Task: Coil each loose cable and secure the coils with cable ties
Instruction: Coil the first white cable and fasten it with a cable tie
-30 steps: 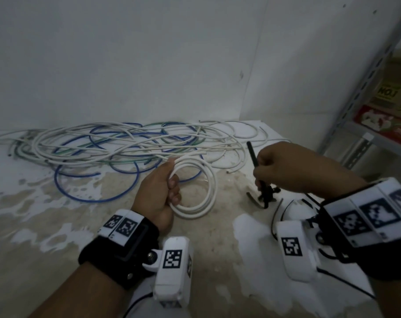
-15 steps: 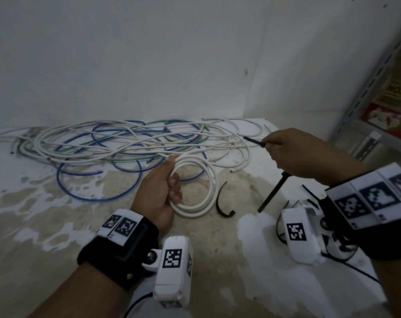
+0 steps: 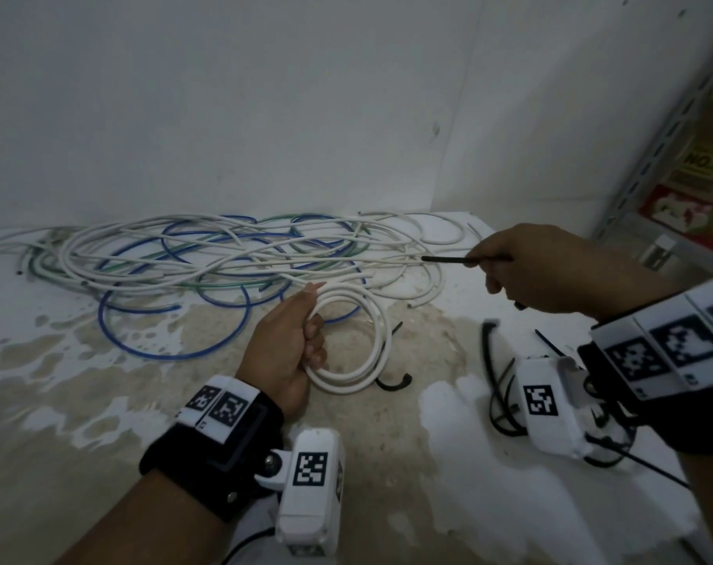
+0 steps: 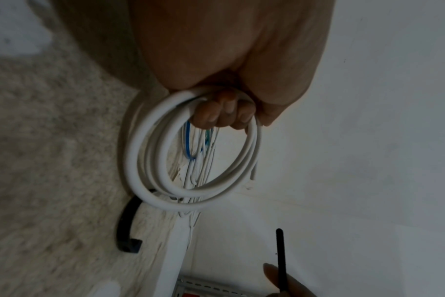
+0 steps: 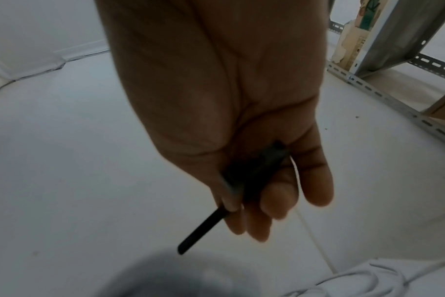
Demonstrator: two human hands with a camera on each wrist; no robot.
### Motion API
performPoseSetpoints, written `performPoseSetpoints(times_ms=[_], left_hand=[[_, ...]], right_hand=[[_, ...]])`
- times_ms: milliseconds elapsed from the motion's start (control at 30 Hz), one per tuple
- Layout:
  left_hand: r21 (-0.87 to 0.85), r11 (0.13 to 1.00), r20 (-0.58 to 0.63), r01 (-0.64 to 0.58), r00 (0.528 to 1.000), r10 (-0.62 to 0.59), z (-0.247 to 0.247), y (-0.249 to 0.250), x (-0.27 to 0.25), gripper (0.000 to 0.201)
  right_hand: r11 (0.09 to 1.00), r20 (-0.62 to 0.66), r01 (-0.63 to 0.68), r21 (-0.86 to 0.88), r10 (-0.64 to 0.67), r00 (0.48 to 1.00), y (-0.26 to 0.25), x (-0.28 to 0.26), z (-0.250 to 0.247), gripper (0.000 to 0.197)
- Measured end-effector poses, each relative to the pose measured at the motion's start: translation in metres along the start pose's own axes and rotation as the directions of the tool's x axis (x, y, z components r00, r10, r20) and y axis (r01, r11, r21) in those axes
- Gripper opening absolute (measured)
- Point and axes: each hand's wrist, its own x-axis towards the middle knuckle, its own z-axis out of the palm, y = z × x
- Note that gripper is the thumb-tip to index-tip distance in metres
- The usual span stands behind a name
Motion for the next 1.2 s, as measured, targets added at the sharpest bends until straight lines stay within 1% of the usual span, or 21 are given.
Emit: performPoseSetpoints(times_ms=[167, 233, 300, 333, 367, 400, 467, 500, 533, 567, 667, 700, 767, 833, 867, 933, 1000, 1067, 1133, 1200], left_hand=[[0.0, 1.0, -0.004, 0.0, 1.0, 0.0, 0.0, 0.0, 0.0, 0.018], [-0.004, 1.0, -0.001, 0.0, 1.0, 0.0, 0.0, -0.001, 0.0, 0.019], [-0.015, 1.0, -0.003, -0.003, 1.0, 0.003, -0.001, 0.0, 0.001, 0.022], [-0.022, 1.0, -0.009, -0.007, 1.0, 0.006, -0.001, 0.001, 0.001, 0.023], [-0.03, 0.999, -0.016, -0.013, 1.0, 0.012, -0.002, 0.002, 0.001, 0.022], [-0.036, 0.999, -0.024, -0.021, 1.0, 0.02, -0.002, 0.002, 0.001, 0.021], [-0.053, 0.998, -0.041, -0.033, 0.999, 0.03, -0.002, 0.004, 0.001, 0.019], [-0.064, 0.997, -0.05, -0.037, 0.998, 0.034, -0.002, 0.004, 0.002, 0.019], [-0.072, 0.996, -0.061, -0.043, 0.997, 0.039, -0.003, 0.005, 0.002, 0.019], [-0.074, 0.996, -0.075, -0.053, 0.996, 0.047, -0.004, 0.006, 0.003, 0.019], [-0.075, 0.992, -0.122, -0.1, 0.988, 0.091, -0.007, 0.017, 0.005, 0.02], [-0.082, 0.989, -0.135, -0.127, 0.984, 0.115, -0.008, 0.022, 0.006, 0.019], [-0.056, 0.981, -0.162, -0.185, 0.971, 0.174, -0.012, 0.032, 0.006, 0.019], [0.008, 0.968, -0.17, -0.249, 0.954, 0.247, -0.019, 0.04, 0.004, 0.019], [0.049, 0.96, -0.173, -0.277, 0.944, 0.282, -0.022, 0.041, 0.003, 0.019], [0.14, 0.936, -0.179, -0.322, 0.922, 0.343, -0.03, 0.042, -0.002, 0.017], [0.231, 0.907, -0.157, -0.352, 0.906, 0.392, -0.04, 0.042, -0.006, 0.018], [0.286, 0.89, -0.119, -0.356, 0.908, 0.402, -0.051, 0.044, -0.009, 0.022], [0.286, 0.893, -0.075, -0.348, 0.921, 0.383, -0.062, 0.05, -0.009, 0.023], [0.273, 0.91, -0.027, -0.313, 0.943, 0.333, -0.073, 0.052, -0.009, 0.018]], right_hand=[[1.0, 0.005, 0.016, -0.017, -0.016, 1.0, 0.001, 0.002, 0.003, 0.018], [0.999, -0.048, 0.036, -0.024, -0.037, 0.998, 0.0, 0.003, 0.005, 0.017], [0.999, -0.104, 0.054, 0.006, -0.053, 0.993, -0.005, 0.0, 0.008, 0.018], [0.998, -0.092, 0.058, 0.016, -0.056, 0.994, -0.009, -0.003, 0.01, 0.018], [0.998, -0.036, 0.059, 0.034, -0.058, 0.998, -0.015, -0.007, 0.012, 0.018], [0.995, 0.057, 0.054, 0.083, -0.059, 0.997, -0.021, -0.012, 0.016, 0.017], [0.966, 0.262, 0.008, 0.26, -0.078, 0.962, -0.035, -0.023, 0.025, 0.018], [0.942, 0.314, -0.014, 0.336, -0.098, 0.944, -0.042, -0.029, 0.031, 0.017], [0.923, 0.318, -0.017, 0.384, -0.115, 0.941, -0.047, -0.032, 0.037, 0.017], [0.91, 0.286, -0.008, 0.413, -0.122, 0.95, -0.052, -0.034, 0.044, 0.018], [0.872, 0.114, 0.016, 0.489, -0.082, 0.99, -0.065, -0.029, 0.064, 0.02], [0.84, 0.093, -0.003, 0.543, -0.056, 0.994, -0.069, -0.026, 0.071, 0.021], [0.754, 0.122, -0.062, 0.654, -0.023, 0.992, -0.079, -0.022, 0.085, 0.022], [0.663, 0.148, -0.098, 0.742, -0.02, 0.989, -0.092, -0.019, 0.1, 0.023], [0.608, 0.153, -0.11, 0.787, -0.019, 0.988, -0.1, -0.017, 0.105, 0.023], [0.466, 0.181, -0.152, 0.872, -0.018, 0.983, -0.117, -0.011, 0.113, 0.018], [0.319, 0.209, -0.181, 0.93, -0.055, 0.976, -0.134, -0.005, 0.117, 0.013], [0.232, 0.213, -0.186, 0.955, -0.097, 0.972, -0.147, 0.0, 0.12, 0.014], [0.138, 0.228, -0.212, 0.968, -0.11, 0.968, -0.157, 0.004, 0.122, 0.021], [-0.005, 0.291, -0.294, 0.956, -0.141, 0.946, -0.166, 0.008, 0.124, 0.026]])
